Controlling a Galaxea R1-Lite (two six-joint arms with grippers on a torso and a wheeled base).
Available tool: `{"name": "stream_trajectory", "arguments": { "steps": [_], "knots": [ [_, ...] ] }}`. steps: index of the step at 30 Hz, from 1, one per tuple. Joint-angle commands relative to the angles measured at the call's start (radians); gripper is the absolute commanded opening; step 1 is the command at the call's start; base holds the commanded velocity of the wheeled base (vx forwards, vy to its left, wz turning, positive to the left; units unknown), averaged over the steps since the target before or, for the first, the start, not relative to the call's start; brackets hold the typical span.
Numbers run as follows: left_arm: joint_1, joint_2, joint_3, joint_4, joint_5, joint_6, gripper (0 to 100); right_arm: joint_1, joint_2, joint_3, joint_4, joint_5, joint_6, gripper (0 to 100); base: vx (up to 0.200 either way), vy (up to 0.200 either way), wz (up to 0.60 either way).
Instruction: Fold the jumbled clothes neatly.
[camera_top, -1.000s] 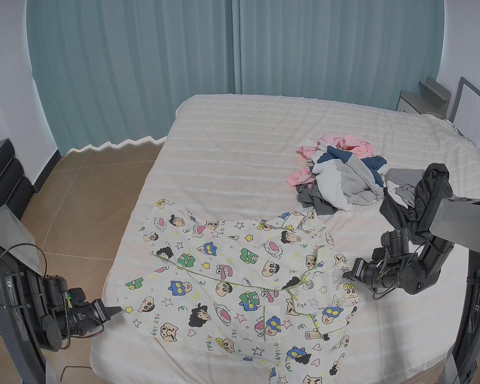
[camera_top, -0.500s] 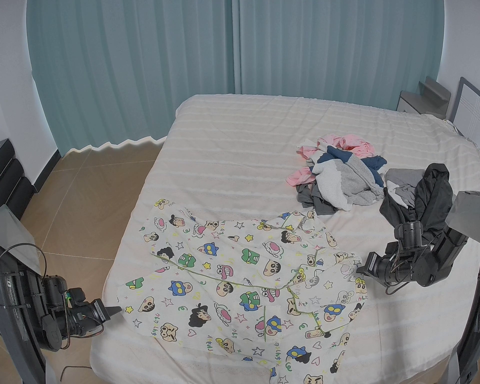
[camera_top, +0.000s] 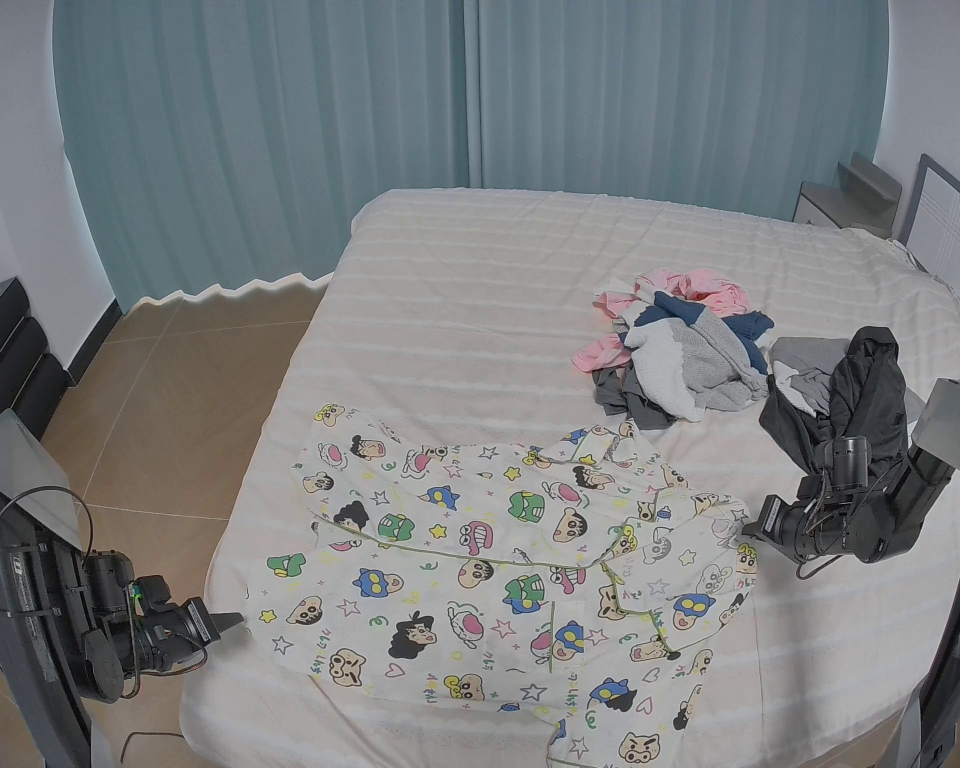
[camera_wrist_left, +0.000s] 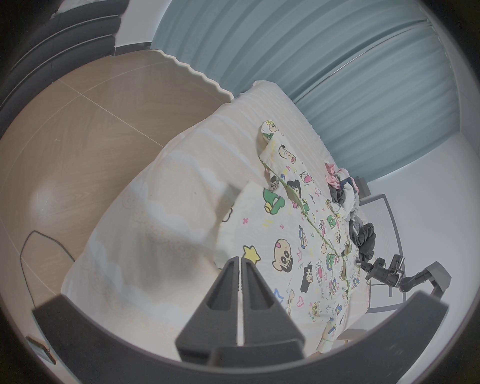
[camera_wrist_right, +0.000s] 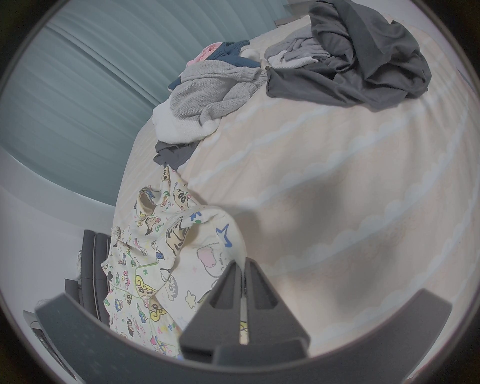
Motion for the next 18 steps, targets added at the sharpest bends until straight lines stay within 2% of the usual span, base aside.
{"name": "stream_trajectory", "arguments": {
  "steps": [1,12,18],
  "knots": [
    [0.0,-0.001,0.015,-0.018,-0.001,-0.001,0,-0.034,0.003,-0.007,-0.001,0.0,-0.015,0,0.0,0.0,0.0],
    [0.0,-0.001,0.015,-0.018,-0.001,-0.001,0,-0.123,0.035,-0.048,-0.002,-0.014,-0.097,0,0.0,0.0,0.0],
    [0.0,-0.001,0.016,-0.018,-0.001,-0.001,0,-0.146,0.044,-0.089,-0.002,-0.022,-0.097,0,0.0,0.0,0.0]
  ]
}}
